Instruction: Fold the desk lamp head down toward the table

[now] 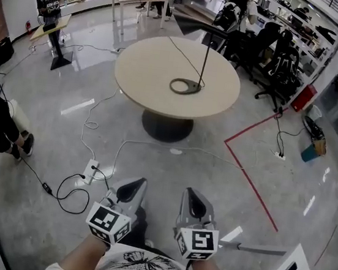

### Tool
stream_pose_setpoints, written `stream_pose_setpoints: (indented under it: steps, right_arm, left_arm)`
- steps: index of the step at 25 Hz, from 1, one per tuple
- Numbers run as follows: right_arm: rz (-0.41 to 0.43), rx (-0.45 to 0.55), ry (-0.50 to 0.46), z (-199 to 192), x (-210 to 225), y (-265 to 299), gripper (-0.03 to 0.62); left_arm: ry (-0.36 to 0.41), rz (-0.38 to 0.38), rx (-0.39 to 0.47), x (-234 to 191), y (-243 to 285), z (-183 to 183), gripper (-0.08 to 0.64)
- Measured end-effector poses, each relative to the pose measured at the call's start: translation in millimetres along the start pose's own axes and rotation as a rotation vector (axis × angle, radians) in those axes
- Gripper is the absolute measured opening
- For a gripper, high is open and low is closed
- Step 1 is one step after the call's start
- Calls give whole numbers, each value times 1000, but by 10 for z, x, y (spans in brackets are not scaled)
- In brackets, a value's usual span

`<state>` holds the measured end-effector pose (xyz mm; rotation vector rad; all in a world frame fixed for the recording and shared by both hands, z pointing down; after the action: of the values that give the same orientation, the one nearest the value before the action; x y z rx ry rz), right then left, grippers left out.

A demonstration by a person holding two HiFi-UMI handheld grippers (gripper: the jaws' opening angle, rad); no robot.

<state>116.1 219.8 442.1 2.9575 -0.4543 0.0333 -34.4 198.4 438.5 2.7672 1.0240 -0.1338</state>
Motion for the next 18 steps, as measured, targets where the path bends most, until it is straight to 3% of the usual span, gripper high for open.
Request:
stream_pose_setpoints:
  steps: [7,18]
  right_arm:
    - [-27,-32,0,-27,180,503,8]
    - [-107,-36,-16,376,408,1711,8]
  left_arm:
    - [-22,-30,-9,-366,467,32,3]
    - [-33,-73,10,-1413,1327,512,3]
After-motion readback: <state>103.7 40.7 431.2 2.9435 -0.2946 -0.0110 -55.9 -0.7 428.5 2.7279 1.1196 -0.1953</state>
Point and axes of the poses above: the fingertips, and each gripper's own axes: y forward along the fingers, x to its right, z out of its top, the point moved 3 cm from there along -y, backward along the fingers
